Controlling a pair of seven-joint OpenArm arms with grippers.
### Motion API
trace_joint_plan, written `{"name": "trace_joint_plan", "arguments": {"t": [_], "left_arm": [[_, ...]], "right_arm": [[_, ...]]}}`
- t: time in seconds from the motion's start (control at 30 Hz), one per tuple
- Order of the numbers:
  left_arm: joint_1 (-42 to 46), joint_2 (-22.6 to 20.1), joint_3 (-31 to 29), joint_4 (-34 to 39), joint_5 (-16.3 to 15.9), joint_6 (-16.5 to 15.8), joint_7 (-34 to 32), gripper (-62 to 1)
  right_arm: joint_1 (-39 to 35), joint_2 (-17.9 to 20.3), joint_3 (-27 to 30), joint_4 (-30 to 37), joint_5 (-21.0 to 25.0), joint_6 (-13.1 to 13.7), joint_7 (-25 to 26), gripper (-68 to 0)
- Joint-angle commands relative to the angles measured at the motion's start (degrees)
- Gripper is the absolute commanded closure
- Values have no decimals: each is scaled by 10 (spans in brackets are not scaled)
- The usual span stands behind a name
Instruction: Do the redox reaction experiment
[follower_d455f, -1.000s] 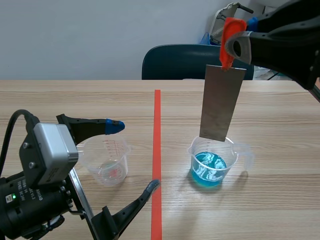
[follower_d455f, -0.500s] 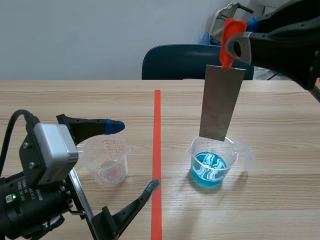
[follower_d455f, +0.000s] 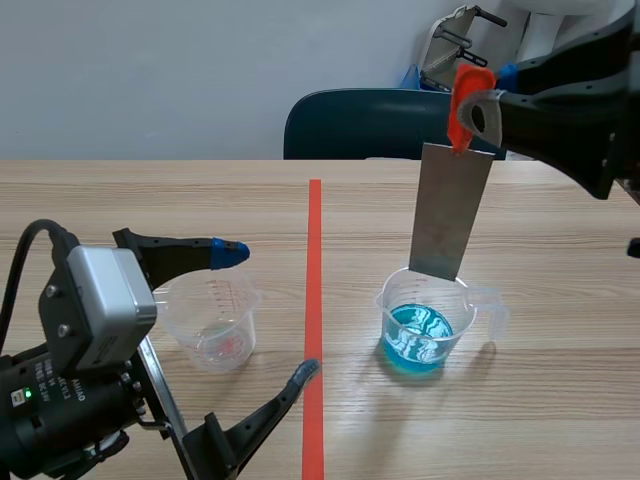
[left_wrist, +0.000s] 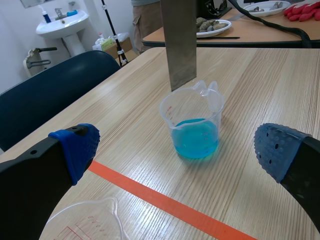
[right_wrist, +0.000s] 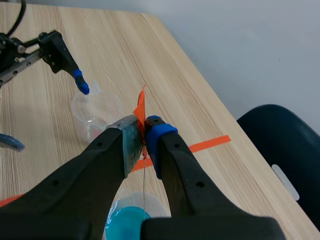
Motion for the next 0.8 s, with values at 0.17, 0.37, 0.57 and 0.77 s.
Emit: {"name": "trace_joint_plan", "arguments": {"t": [0.17, 0.37, 0.57, 0.77], "left_arm": [[5, 4, -1, 8, -5, -2, -9, -623], [5, 4, -1, 8, -5, -2, -9, -623], [5, 4, -1, 8, -5, -2, -10, -623], [5, 4, -1, 8, -5, -2, -8, -623]], "right_arm": [[7, -14, -24, -30, -36, 4, 49, -6], [7, -38, -39, -65, -83, 4, 84, -6], [10, -60, -56, -104, -134, 4, 129, -6], [27, -81, -84, -151, -182, 4, 170, -6]]}}
